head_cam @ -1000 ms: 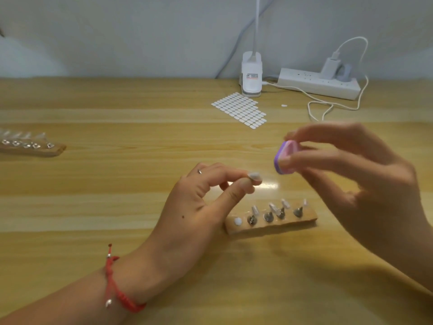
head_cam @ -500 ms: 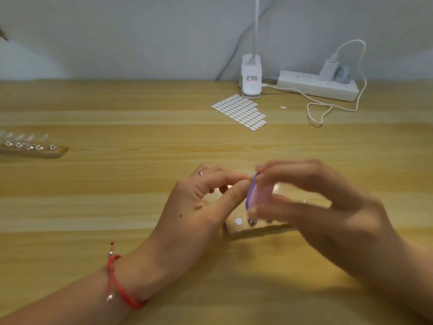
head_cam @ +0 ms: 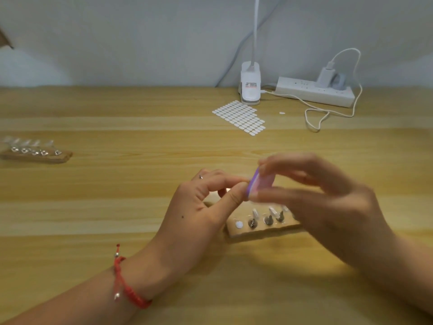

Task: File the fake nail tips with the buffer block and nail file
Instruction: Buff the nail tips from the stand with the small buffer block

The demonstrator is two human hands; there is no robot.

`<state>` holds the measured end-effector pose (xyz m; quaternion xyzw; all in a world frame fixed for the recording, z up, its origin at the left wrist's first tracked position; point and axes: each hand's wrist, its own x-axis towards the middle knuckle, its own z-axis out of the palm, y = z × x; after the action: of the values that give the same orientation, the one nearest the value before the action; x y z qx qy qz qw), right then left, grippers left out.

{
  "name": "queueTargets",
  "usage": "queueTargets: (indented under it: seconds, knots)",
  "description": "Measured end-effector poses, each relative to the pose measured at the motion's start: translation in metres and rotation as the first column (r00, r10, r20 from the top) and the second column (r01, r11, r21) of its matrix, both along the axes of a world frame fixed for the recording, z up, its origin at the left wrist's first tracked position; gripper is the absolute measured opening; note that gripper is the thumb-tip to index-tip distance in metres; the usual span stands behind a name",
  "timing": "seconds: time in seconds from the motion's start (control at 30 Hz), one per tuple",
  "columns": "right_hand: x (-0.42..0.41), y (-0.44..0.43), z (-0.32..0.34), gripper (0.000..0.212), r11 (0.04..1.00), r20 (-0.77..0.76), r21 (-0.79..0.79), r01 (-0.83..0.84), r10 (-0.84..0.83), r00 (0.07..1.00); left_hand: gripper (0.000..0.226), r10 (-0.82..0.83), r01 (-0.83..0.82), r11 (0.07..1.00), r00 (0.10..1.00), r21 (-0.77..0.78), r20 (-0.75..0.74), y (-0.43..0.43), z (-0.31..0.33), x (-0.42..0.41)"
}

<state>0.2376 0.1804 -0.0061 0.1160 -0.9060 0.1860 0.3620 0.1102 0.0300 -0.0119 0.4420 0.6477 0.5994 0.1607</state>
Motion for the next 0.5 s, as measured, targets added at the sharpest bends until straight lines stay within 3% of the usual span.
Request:
queueTargets:
  seconds: [0.17, 0.27, 0.37, 0.43, 0.5]
  knots:
    - [-0.001, 0.001, -0.001, 0.024, 0.999, -0.008, 0.031, -0.016, 0.016, 1.0, 0.017, 0.001, -0.001, 1.0, 1.0, 0.001, 0.01, 0.0, 0.0, 0.0]
    - [-0.001, 0.001, 0.0, 0.019, 0.997, -0.027, -0.074, 0.008, -0.01, 1.0, 0.017, 0.002, -0.002, 1.0, 1.0, -0.012, 0.017, 0.0, -0.001, 0.0]
    - [-0.003, -0.001, -0.001, 0.025, 1.0, -0.022, 0.011, -0.014, 0.014, 1.0, 0.018, 0.002, -0.002, 1.0, 0.999, -0.002, 0.037, 0.0, -0.001, 0.0]
    - [-0.004, 0.011, 0.006, 0.016, 0.996, -0.049, -0.021, 0.087, -0.088, 0.995, 0.013, -0.014, 0.015, 1.0, 0.998, -0.008, 0.059, -0.002, 0.0, 0.0]
    - [-0.003, 0.026, 0.017, 0.025, 0.977, -0.075, -0.094, 0.194, -0.201, 0.977, 0.012, -0.035, 0.036, 0.999, 0.998, -0.014, 0.044, -0.003, 0.0, 0.0]
